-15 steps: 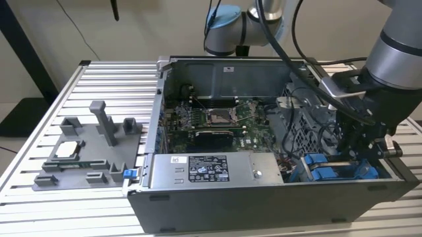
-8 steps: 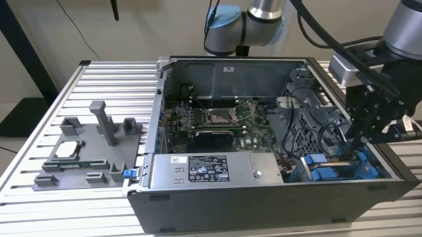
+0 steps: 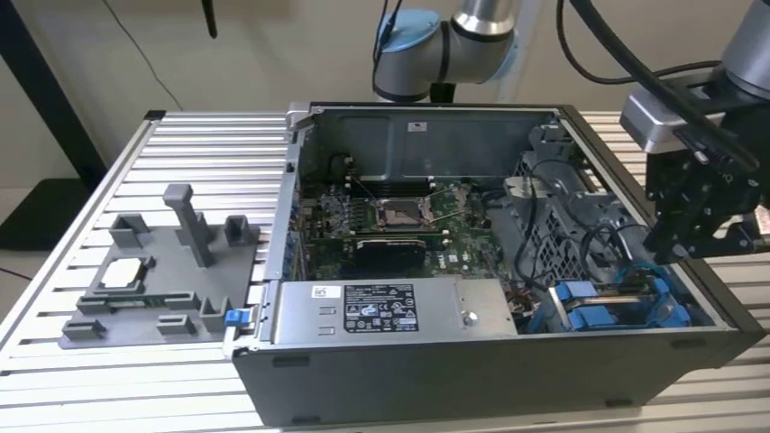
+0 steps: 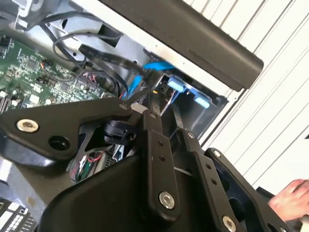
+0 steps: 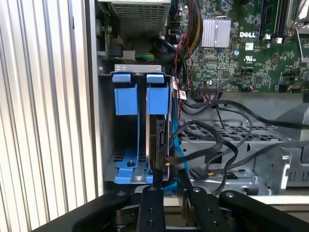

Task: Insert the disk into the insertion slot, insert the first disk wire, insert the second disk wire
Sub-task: 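Insert the first disk wire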

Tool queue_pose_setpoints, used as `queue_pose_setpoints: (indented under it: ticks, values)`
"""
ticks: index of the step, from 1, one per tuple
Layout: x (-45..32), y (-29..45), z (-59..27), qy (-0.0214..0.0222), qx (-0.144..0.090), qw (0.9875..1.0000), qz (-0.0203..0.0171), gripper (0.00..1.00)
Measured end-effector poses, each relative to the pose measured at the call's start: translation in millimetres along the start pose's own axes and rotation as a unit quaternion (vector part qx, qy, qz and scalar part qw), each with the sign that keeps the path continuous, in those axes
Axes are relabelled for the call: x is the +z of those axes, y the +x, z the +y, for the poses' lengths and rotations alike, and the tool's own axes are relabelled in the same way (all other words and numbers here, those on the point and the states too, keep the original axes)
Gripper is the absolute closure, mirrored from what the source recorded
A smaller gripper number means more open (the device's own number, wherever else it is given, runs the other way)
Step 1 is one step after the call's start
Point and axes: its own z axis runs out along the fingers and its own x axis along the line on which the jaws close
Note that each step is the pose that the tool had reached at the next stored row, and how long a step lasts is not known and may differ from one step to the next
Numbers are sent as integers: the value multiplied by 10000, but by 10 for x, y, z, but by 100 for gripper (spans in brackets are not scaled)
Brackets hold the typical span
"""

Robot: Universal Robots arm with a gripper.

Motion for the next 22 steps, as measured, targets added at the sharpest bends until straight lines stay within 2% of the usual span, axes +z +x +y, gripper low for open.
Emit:
queue_pose_setpoints:
  ticks: [7, 12, 15, 16, 22]
  values:
    - [-13, -3, -129, -10, 6, 9998, -177, 0]
    - [48, 0, -139, -11, 13, 9997, -223, 0]
    - [50, -4, -144, -9, 42, 9998, -219, 0]
    - [50, -3, -143, -10, 63, 9997, -230, 0]
    - [51, -4, -144, -25, 121, 9992, -392, 0]
